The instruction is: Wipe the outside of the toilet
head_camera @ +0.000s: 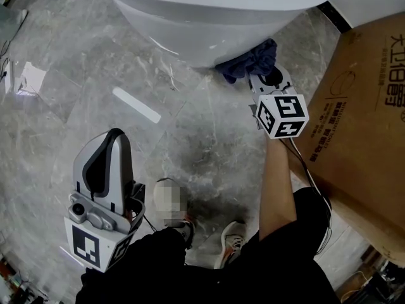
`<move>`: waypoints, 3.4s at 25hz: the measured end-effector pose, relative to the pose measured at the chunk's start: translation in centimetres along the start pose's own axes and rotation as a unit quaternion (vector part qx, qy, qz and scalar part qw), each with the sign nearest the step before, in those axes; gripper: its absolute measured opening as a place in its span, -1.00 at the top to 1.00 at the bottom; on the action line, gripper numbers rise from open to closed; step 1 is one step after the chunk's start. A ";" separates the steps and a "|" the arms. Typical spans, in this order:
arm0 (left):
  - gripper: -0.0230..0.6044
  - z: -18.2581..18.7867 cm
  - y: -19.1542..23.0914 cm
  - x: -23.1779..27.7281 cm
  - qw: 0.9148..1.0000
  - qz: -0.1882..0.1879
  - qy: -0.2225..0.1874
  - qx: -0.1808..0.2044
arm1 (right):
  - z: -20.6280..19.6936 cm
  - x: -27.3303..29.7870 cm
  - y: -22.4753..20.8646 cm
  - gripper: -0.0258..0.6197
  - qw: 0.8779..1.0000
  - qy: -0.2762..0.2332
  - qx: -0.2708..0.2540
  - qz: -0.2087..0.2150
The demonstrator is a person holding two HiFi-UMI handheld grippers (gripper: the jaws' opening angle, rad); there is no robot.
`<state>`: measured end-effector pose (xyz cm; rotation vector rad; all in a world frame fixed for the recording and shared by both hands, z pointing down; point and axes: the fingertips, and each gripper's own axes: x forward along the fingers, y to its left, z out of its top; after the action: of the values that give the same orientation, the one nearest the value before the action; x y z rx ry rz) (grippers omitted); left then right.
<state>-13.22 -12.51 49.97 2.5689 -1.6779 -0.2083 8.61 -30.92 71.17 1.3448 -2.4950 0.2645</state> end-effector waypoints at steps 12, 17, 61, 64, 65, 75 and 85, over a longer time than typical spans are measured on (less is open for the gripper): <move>0.89 -0.9 1.1 0.1 1.000 -0.002 0.008 -0.010 | -4.8 2.7 -1.6 0.54 0.998 0.046 0.035 -0.003; 0.89 -1.2 1.5 0.2 1.000 0.000 0.011 -0.013 | -6.4 3.6 -2.0 0.55 0.997 0.059 0.053 -0.002; 0.89 9.2 3.9 -2.8 0.988 0.137 0.024 0.073 | 11.0 -13.0 -5.2 0.56 0.998 -0.030 0.042 -0.036; 0.89 11.4 4.3 -3.1 0.985 0.149 0.015 0.084 | 15.1 -16.1 -4.7 0.56 0.997 -0.071 0.023 -0.031; 0.89 12.2 4.5 -3.3 0.984 0.152 0.012 0.086 | 16.5 -17.2 -4.4 0.56 0.996 -0.084 0.017 -0.032; 0.89 16.7 4.0 -5.6 0.983 0.162 0.002 0.086 | 26.8 -26.7 -2.1 0.56 0.979 -0.192 -0.025 -0.060; 0.89 20.5 7.6 -7.1 0.973 0.201 -0.007 0.111 | 29.4 -27.5 -2.9 0.56 0.970 -0.215 -0.033 -0.104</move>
<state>-25.96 -8.70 31.20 2.2931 -2.2918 -0.0147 20.39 -19.75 34.22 1.7758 -2.6318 -0.1771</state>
